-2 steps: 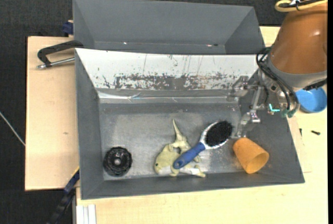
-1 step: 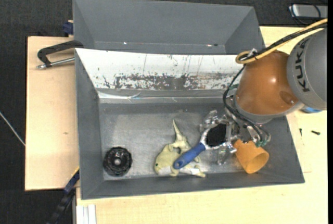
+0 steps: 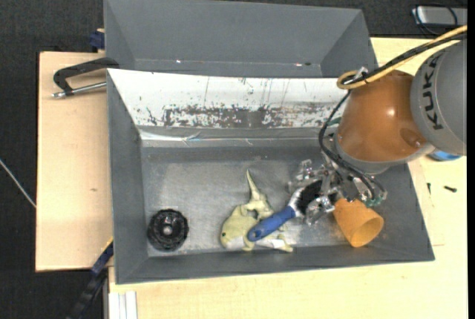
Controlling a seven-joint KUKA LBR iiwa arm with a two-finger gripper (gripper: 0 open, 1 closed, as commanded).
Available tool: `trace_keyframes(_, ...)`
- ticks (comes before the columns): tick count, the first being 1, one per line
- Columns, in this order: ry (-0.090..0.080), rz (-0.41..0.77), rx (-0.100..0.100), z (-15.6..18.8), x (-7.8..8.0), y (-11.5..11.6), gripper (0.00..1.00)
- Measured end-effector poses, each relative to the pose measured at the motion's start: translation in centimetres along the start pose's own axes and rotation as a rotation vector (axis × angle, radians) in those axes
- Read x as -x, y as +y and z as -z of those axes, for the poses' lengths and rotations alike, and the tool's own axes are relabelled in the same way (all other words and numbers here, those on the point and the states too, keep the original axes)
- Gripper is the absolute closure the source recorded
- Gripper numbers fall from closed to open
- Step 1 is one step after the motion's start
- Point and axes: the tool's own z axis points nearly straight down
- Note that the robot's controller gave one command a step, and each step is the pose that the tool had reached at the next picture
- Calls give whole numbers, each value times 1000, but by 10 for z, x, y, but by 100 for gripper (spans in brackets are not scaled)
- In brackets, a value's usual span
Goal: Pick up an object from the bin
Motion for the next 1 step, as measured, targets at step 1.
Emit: trace_keyframes(1, -12, 38, -5, 161, 7, -6, 100)
